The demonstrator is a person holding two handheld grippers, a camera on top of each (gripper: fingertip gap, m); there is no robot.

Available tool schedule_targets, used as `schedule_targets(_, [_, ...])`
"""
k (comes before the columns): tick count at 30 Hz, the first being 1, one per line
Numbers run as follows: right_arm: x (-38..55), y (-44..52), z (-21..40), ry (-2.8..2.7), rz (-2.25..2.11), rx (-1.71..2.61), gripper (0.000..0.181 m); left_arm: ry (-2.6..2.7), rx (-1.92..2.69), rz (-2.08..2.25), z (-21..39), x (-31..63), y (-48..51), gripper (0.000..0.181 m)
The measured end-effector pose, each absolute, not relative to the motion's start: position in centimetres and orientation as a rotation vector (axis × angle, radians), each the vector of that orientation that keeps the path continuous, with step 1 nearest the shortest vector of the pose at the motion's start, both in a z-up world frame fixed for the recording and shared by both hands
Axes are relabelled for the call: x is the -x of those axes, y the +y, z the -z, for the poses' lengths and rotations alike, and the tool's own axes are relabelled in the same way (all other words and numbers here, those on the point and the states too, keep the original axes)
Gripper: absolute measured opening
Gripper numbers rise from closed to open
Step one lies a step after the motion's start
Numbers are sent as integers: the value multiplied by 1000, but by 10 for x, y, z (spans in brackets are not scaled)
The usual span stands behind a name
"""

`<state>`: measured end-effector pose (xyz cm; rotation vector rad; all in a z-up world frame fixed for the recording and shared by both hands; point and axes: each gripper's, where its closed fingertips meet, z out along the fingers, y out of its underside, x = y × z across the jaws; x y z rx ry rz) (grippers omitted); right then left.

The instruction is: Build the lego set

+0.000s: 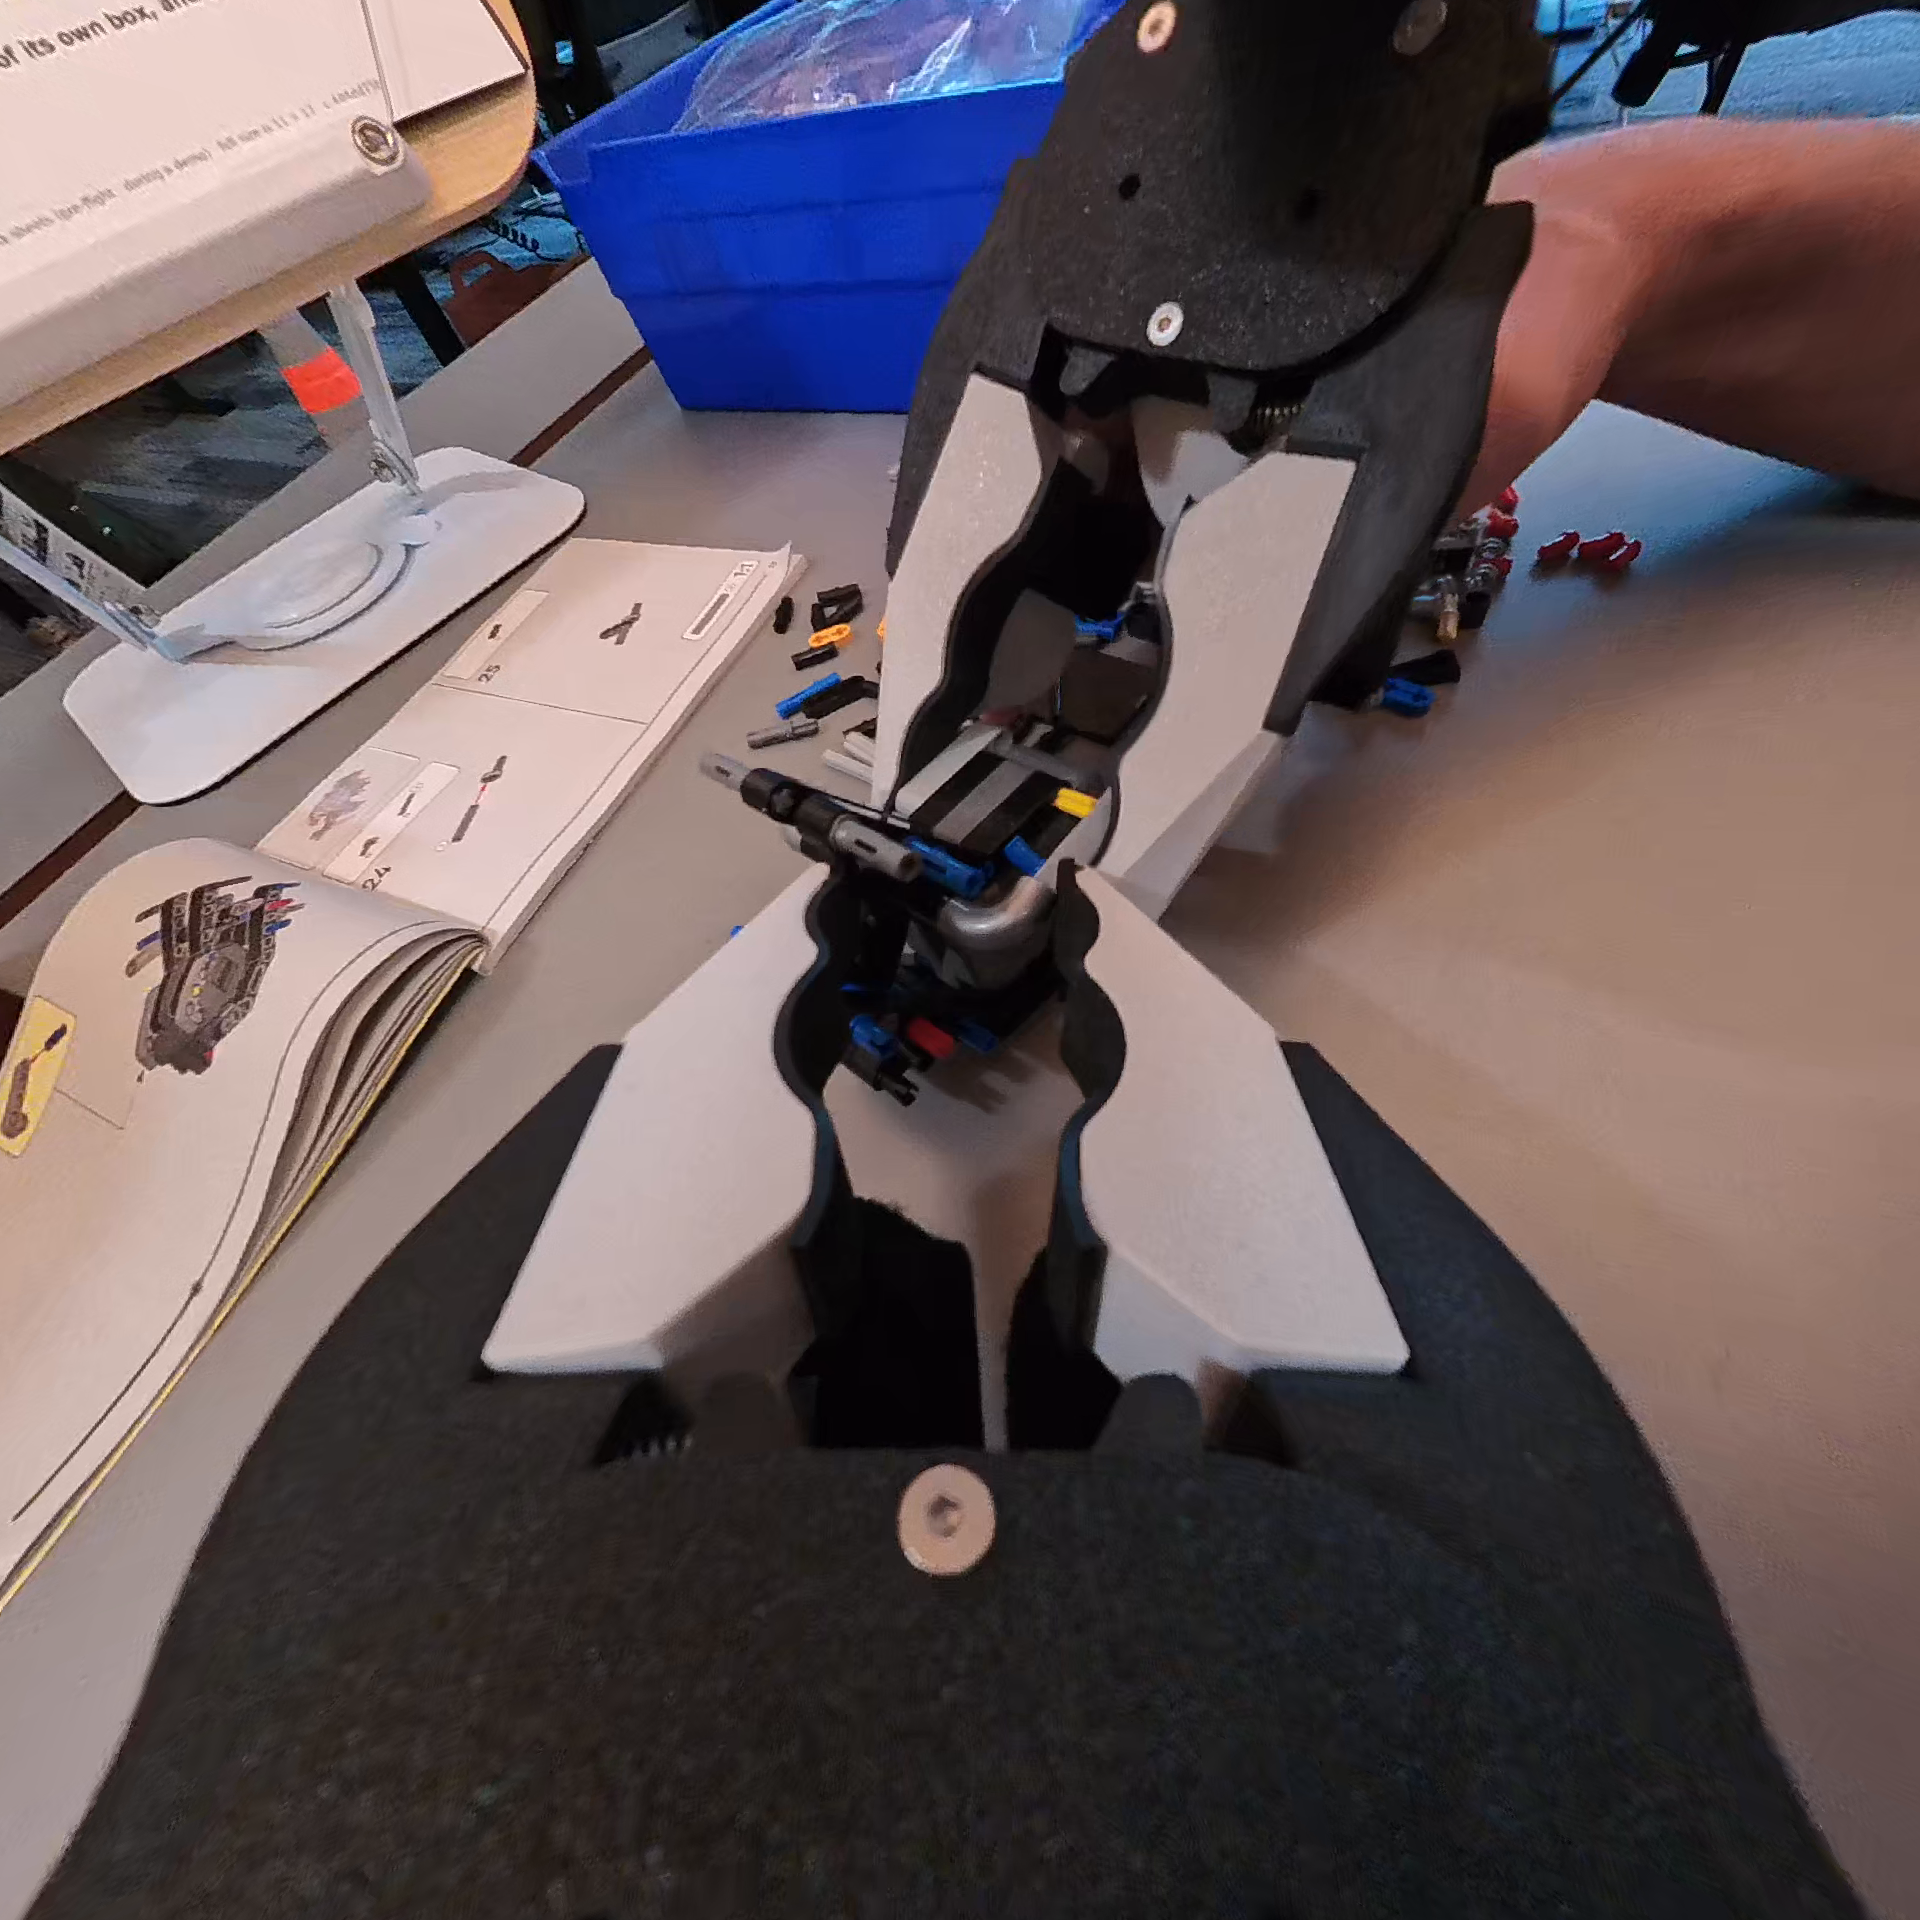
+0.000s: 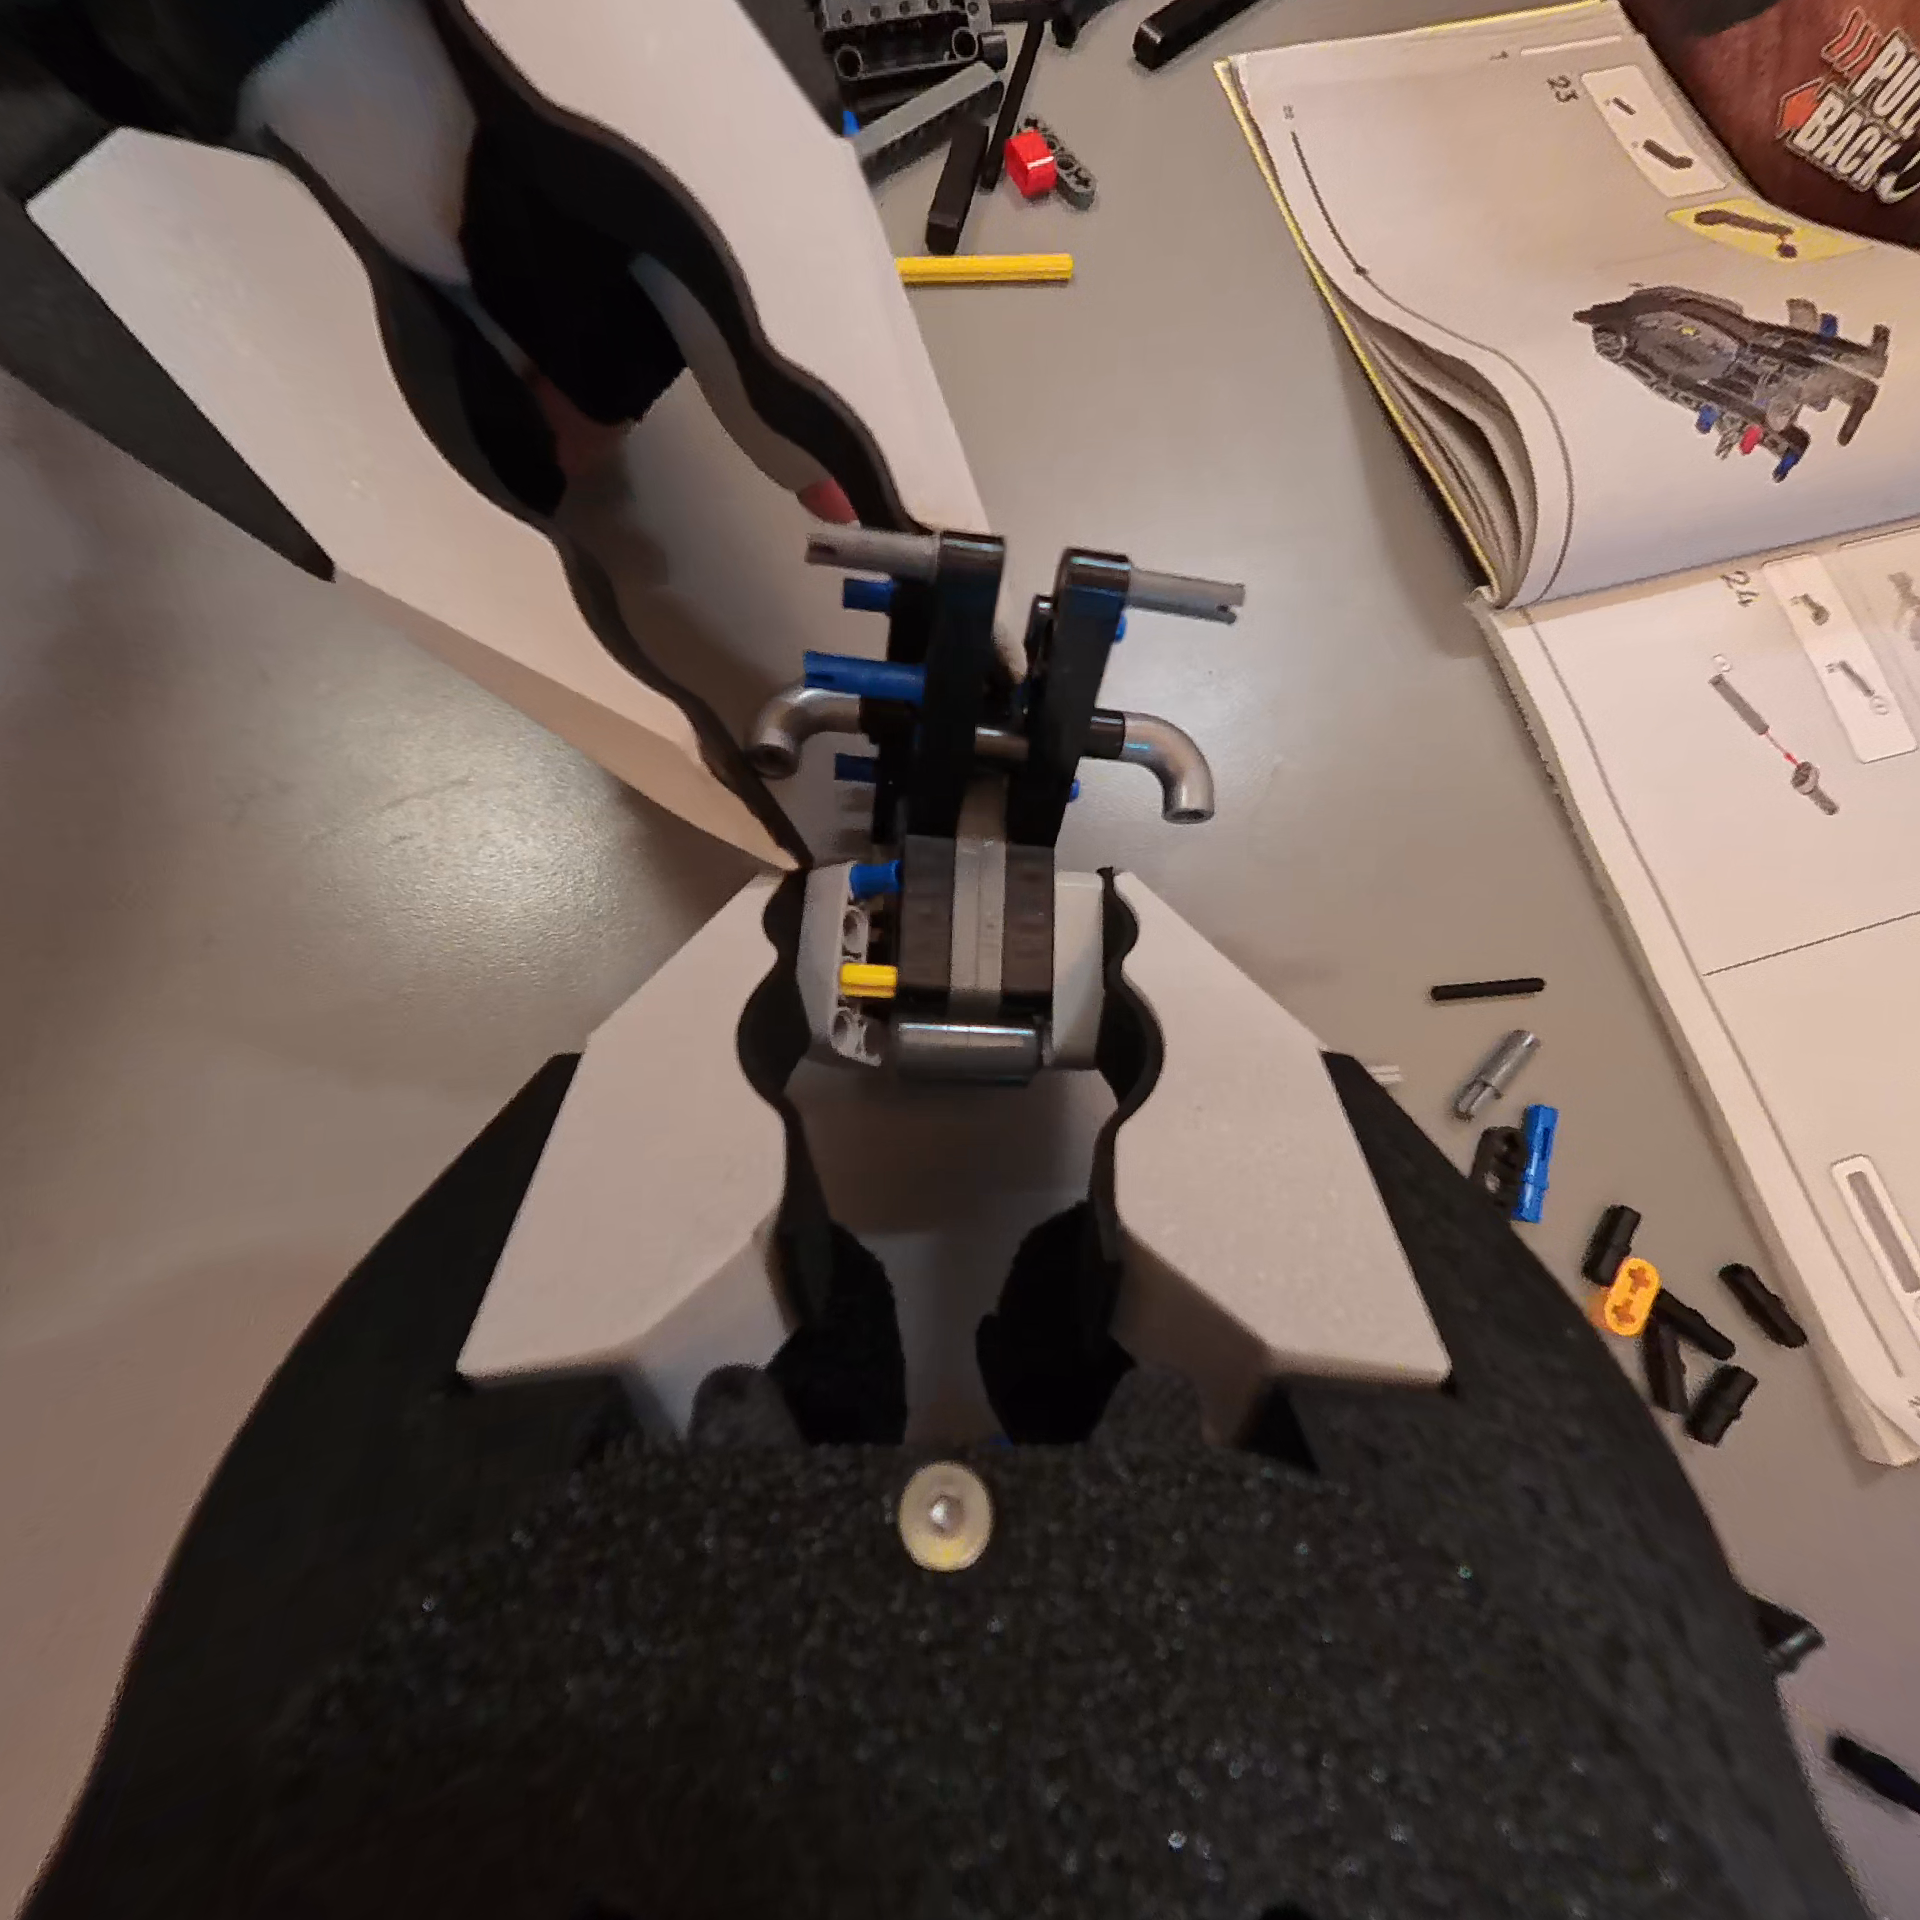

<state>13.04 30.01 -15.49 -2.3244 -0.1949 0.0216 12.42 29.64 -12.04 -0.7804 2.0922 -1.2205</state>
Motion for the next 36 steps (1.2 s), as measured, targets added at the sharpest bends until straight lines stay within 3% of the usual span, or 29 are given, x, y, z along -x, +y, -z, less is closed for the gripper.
schedule_targets(9, [-117,300,158,-107,-339,2300,52,2073,497,1156,116,-117,293,35])
schedule_targets(36, [-116,295,154,-20,-426,2335,52,2108,361,963,139,-117,300,38])
